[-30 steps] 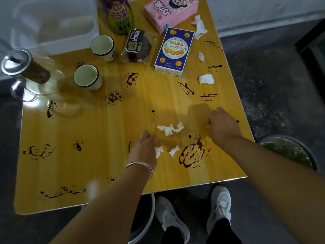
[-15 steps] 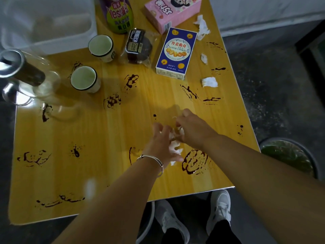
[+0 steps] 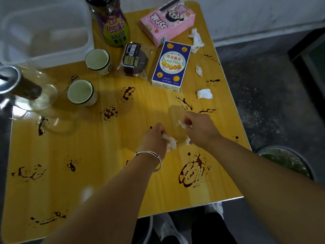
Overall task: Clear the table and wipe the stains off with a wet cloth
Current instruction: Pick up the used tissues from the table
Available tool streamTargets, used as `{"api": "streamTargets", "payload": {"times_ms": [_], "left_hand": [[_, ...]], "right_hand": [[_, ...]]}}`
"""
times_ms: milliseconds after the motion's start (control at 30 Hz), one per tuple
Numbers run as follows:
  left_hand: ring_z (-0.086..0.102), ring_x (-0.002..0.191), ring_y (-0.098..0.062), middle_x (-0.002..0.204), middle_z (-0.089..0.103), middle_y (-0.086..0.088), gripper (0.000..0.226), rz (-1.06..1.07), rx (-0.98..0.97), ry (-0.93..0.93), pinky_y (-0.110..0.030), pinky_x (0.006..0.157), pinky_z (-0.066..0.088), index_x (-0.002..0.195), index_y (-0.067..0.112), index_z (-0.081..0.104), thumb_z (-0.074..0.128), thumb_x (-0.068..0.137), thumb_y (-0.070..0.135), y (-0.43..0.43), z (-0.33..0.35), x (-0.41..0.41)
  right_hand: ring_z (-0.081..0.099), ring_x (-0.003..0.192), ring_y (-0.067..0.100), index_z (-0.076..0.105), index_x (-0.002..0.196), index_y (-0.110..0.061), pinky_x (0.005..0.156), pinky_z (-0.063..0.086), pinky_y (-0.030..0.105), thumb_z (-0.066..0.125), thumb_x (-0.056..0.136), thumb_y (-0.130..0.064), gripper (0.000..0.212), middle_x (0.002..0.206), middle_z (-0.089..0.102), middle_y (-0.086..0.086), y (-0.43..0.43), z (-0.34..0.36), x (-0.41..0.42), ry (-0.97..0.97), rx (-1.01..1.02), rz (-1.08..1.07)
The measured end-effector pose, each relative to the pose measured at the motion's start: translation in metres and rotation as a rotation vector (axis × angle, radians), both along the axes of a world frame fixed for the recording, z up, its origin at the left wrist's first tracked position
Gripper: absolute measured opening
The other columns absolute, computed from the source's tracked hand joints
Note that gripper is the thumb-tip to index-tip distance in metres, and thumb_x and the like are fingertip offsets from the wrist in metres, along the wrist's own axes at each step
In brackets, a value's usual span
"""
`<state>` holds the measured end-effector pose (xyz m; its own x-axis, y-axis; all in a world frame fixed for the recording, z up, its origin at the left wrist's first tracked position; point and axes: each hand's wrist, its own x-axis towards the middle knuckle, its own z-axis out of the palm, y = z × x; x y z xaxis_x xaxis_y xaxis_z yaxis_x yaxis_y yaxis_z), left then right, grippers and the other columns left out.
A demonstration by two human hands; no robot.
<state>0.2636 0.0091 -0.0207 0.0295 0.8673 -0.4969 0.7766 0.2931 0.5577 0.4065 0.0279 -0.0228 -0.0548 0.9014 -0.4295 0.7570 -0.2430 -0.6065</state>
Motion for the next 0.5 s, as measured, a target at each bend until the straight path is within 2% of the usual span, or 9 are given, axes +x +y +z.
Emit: {"api": "streamTargets", "payload": {"times_ms": [67, 133, 200, 267, 367, 433, 500], "left_hand": [[0.053, 0.062, -0.018, 0.079, 0.054, -0.002, 0.020, 0.088, -0.037, -0.122, -0.023, 0.047, 0.042, 0.096, 0.015, 0.052, 0.046, 0.088, -0.002, 0.010, 0.000, 0.010], [0.050, 0.050, -0.012, 0.070, 0.055, -0.002, 0.029, 0.149, -0.082, -0.221, -0.021, 0.043, 0.042, 0.090, 0.018, 0.055, 0.044, 0.085, -0.009, 0.022, 0.003, 0.022], [0.045, 0.047, -0.012, 0.065, 0.054, -0.005, 0.035, 0.238, -0.148, -0.308, -0.016, 0.039, 0.038, 0.083, 0.010, 0.060, 0.036, 0.083, -0.016, 0.036, 0.008, 0.037], [0.045, 0.051, -0.017, 0.065, 0.055, -0.008, 0.034, 0.301, -0.158, -0.329, -0.016, 0.044, 0.039, 0.079, 0.004, 0.063, 0.036, 0.082, -0.017, 0.053, 0.007, 0.053], [0.051, 0.064, -0.034, 0.070, 0.061, -0.020, 0.018, 0.384, -0.106, -0.316, -0.029, 0.060, 0.040, 0.074, 0.007, 0.065, 0.051, 0.082, -0.001, 0.082, 0.005, 0.079], [0.049, 0.061, -0.026, 0.064, 0.057, -0.010, 0.016, 0.428, -0.079, -0.303, -0.024, 0.055, 0.037, 0.068, 0.015, 0.060, 0.054, 0.081, 0.007, 0.101, 0.006, 0.095], [0.049, 0.062, -0.016, 0.078, 0.059, -0.008, 0.009, 0.437, -0.019, -0.293, -0.021, 0.049, 0.033, 0.080, 0.013, 0.062, 0.056, 0.080, 0.008, 0.118, 0.007, 0.111]], "right_hand": [[0.060, 0.081, 0.026, 0.064, 0.089, -0.009, 0.073, 0.056, 0.045, 0.048, 0.088, 0.004, 0.020, 0.091, 0.058, 0.010, 0.011, 0.001, 0.013, 0.036, 0.016, -0.023], [0.059, 0.094, 0.025, 0.069, 0.093, -0.003, 0.082, 0.051, 0.033, 0.047, 0.087, 0.006, 0.024, 0.103, 0.061, 0.013, 0.024, 0.002, 0.027, -0.025, 0.046, -0.004], [0.057, 0.106, 0.027, 0.068, 0.097, 0.002, 0.086, 0.044, 0.025, 0.046, 0.089, 0.001, 0.024, 0.111, 0.061, 0.016, 0.041, 0.002, 0.044, -0.101, 0.085, 0.000], [0.055, 0.108, 0.027, 0.065, 0.105, 0.002, 0.079, 0.037, 0.019, 0.045, 0.092, -0.008, 0.026, 0.117, 0.058, 0.015, 0.059, 0.002, 0.061, -0.141, 0.094, -0.024], [0.052, 0.112, 0.027, 0.058, 0.120, -0.006, 0.082, 0.039, 0.024, 0.056, 0.089, -0.019, 0.034, 0.126, 0.048, 0.011, 0.082, 0.004, 0.077, -0.172, 0.075, 0.076], [0.049, 0.115, 0.028, 0.052, 0.129, -0.014, 0.090, 0.042, 0.031, 0.054, 0.091, -0.020, 0.039, 0.131, 0.043, 0.011, 0.093, 0.001, 0.081, -0.234, 0.058, 0.189], [0.049, 0.113, 0.029, 0.049, 0.130, -0.017, 0.090, 0.043, 0.034, 0.048, 0.093, -0.015, 0.036, 0.129, 0.044, 0.012, 0.098, -0.004, 0.082, -0.271, 0.086, 0.271]]}}
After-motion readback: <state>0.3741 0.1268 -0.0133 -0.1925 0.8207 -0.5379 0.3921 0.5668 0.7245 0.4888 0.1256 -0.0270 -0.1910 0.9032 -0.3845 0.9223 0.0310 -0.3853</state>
